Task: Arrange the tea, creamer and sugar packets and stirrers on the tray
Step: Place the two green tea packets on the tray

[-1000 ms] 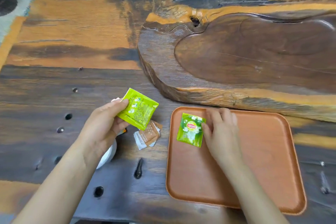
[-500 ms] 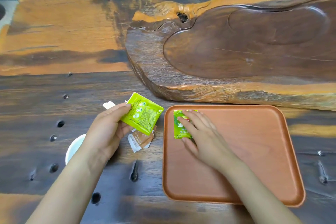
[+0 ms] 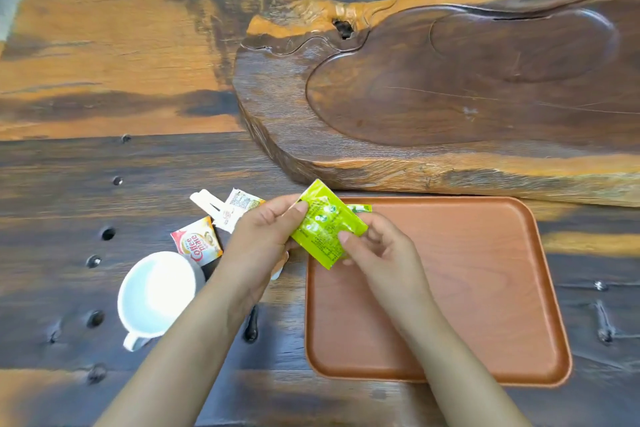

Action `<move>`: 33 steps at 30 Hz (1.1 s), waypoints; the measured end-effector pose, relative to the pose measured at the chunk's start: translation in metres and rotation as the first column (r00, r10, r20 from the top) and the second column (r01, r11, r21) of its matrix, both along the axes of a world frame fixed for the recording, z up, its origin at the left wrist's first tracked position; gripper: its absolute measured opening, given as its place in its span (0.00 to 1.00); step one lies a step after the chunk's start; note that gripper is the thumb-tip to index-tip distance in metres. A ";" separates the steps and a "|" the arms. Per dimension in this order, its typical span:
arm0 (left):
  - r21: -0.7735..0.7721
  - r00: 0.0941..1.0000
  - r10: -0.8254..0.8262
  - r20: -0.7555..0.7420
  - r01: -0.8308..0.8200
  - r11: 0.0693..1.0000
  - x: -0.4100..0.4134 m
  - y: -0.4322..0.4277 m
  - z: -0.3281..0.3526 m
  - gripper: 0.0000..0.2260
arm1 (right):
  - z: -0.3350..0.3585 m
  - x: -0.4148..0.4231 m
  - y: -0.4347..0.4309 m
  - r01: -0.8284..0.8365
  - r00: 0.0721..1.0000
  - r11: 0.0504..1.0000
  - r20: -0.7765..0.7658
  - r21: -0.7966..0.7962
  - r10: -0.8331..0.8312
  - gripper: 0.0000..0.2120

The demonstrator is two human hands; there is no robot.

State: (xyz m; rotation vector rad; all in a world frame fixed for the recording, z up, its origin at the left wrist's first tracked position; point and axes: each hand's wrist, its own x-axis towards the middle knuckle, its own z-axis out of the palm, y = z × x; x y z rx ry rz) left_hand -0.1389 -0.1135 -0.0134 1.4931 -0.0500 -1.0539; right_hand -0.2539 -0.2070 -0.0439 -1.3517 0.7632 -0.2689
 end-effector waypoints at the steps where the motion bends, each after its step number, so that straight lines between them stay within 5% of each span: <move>1: 0.003 1.000 0.010 0.003 -0.010 1.000 -0.004 -0.003 0.000 0.11 | 0.001 -0.001 0.003 0.072 0.997 0.996 -0.010 0.045 -0.071 0.10; 3: 0.053 0.996 0.073 0.042 -0.075 0.996 -0.009 -0.007 -0.002 0.11 | 0.003 -0.005 0.007 0.188 0.981 0.982 -0.043 -0.024 -0.189 0.11; 6: 0.102 0.976 0.217 -0.006 -0.216 0.971 -0.019 -0.004 -0.003 0.08 | 0.006 -0.013 0.012 0.237 0.959 0.866 -0.039 -0.441 -0.282 0.09; 8: 0.045 0.966 0.221 -0.134 -0.217 0.975 -0.030 0.000 0.003 0.07 | 0.008 -0.016 0.018 0.112 0.976 0.711 -0.056 -0.694 -0.209 0.08; 11: -0.112 0.968 0.104 -0.227 -0.132 0.985 -0.043 -0.002 0.014 0.13 | 0.009 -0.020 0.029 -0.128 0.986 0.594 -0.167 -0.794 -0.011 0.13; 16: -0.016 0.988 0.082 -0.130 -0.085 0.996 -0.038 -0.011 0.013 0.09 | 0.011 -0.033 0.018 -0.170 0.985 0.729 -0.129 -0.663 0.112 0.16; 22: 0.031 0.993 0.021 -0.116 -0.018 0.999 -0.042 -0.011 0.005 0.12 | 0.011 -0.028 -0.018 0.187 0.973 0.954 -0.088 -0.236 -0.213 0.11; 25: -0.010 0.985 -0.004 -0.171 0.003 1.000 -0.047 -0.013 0.004 0.12 | 0.009 -0.021 -0.030 0.183 0.975 0.982 -0.118 -0.042 -0.187 0.08; 30: -0.006 0.974 -0.009 -0.224 0.007 1.000 -0.053 -0.018 -0.004 0.11 | 0.009 -0.024 -0.040 0.197 0.979 0.979 -0.062 0.060 -0.193 0.10; 33: 0.101 1.000 0.023 0.011 -0.024 0.995 -0.057 -0.020 -0.016 0.10 | 0.001 -0.030 -0.051 0.239 0.963 0.971 -0.124 -0.015 -0.239 0.09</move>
